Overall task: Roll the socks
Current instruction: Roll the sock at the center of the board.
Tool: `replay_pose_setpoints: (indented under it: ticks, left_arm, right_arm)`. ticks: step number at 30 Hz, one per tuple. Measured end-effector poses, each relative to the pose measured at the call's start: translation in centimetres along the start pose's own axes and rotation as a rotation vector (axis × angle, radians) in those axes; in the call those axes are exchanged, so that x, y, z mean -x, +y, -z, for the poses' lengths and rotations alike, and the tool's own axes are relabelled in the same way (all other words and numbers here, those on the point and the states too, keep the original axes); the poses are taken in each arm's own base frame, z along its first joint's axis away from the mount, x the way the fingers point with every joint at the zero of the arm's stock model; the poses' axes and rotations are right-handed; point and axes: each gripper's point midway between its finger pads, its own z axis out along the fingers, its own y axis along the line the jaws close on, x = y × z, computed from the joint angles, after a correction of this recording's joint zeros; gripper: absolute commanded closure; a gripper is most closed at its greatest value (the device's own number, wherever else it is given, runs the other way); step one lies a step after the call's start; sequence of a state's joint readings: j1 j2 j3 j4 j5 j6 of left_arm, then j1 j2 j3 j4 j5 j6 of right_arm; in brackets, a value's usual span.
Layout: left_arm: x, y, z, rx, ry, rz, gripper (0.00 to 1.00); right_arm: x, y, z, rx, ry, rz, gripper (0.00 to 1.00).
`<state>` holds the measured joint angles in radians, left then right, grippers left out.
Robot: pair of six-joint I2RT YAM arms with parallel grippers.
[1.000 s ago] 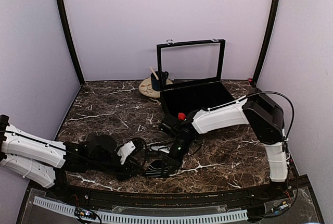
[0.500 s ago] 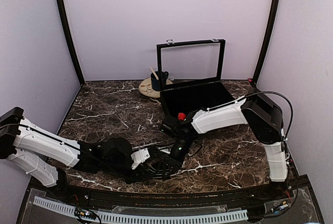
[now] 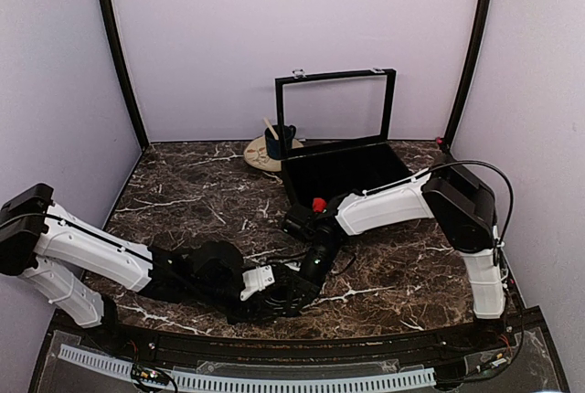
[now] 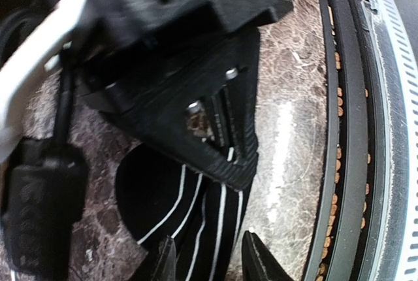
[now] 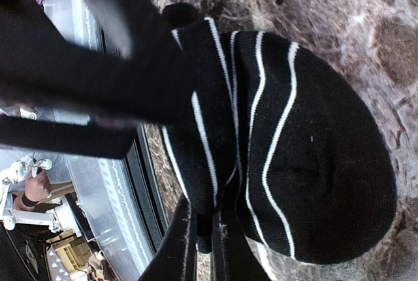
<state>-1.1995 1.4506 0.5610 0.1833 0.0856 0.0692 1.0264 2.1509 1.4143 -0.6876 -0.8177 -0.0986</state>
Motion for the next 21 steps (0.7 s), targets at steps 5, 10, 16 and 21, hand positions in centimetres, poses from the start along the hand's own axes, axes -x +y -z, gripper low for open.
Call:
replay_pose_setpoints:
  ticks: [5, 10, 16, 21]
  left_arm:
    - [-0.2, -0.8, -0.7, -0.032, 0.025, -0.029, 0.66]
    - [-0.9, -1.2, -1.1, -0.052, 0.054, -0.044, 0.69]
    - [-1.6, -1.2, -1.6, -0.053, 0.085, -0.055, 0.78]
    - [-1.4, -1.1, -1.9, -0.05, 0.098, -0.059, 0.85]
  right_arm:
    - [0.0, 0.0, 0.0, 0.002, 0.001, -0.002, 1.0]
    - [0.0, 0.0, 0.0, 0.002, 0.001, -0.002, 1.0]
    - [-0.1, 0.1, -0.1, 0.012, 0.003, -0.007, 1.0]
    - [-0.1, 0.2, -0.2, 0.021, 0.004, -0.012, 1.0]
